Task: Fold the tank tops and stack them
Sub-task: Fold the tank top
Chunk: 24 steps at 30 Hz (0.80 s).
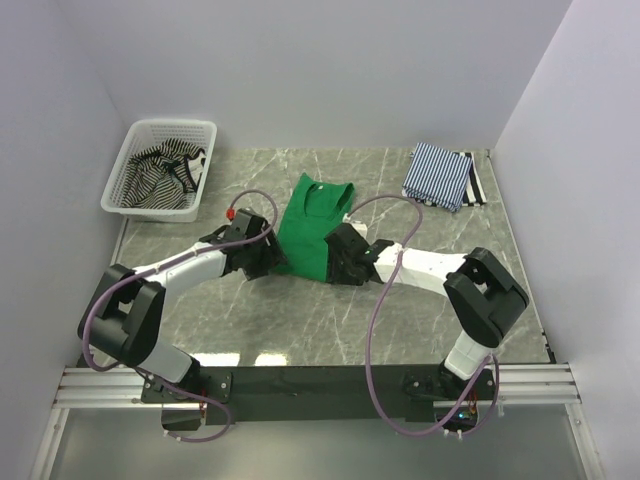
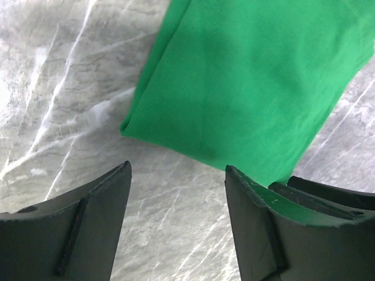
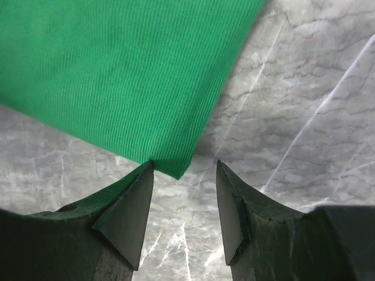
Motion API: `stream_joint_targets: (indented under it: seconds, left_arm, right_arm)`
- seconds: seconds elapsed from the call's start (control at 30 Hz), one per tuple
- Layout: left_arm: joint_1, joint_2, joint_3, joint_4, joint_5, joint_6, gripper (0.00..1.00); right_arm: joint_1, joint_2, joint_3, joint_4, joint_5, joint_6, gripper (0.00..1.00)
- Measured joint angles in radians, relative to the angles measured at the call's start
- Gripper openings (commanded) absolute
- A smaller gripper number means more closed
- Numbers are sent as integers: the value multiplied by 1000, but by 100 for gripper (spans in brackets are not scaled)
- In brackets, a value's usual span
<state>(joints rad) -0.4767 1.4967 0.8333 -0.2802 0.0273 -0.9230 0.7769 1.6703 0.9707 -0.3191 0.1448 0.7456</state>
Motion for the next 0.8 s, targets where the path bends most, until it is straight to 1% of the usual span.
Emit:
stream_joint_targets:
  seconds: [0.13,0.33,0.43,0.53,0.63,0.67,0.73,0.8]
  left_arm:
    - [0,0,-24,24,-5,-17,73]
    - [13,4,-47,77,-7,-31,73]
    - [24,6,-55,93,-7,-34,70]
    - [40,8,-66,108,-7,-38,67]
    - [52,19,-76,120,-8,-42,66]
    - [55,25,-78,120,-8,-43,65]
    - [58,37,-78,123,-10,-45,61]
    - [58,44,-78,134,-10,-50,57]
  right_arm:
    - [3,0,-24,26,0,20,54]
    - [4,0,-51,63,-1,42,52]
    - [4,0,-65,82,-1,50,47]
    - [4,0,-72,99,-5,53,36]
    - [4,2,-75,107,-10,58,32]
    - [4,4,-75,109,-12,59,26]
    - [4,6,-75,114,-15,62,20]
    - [4,6,-75,116,-16,64,17]
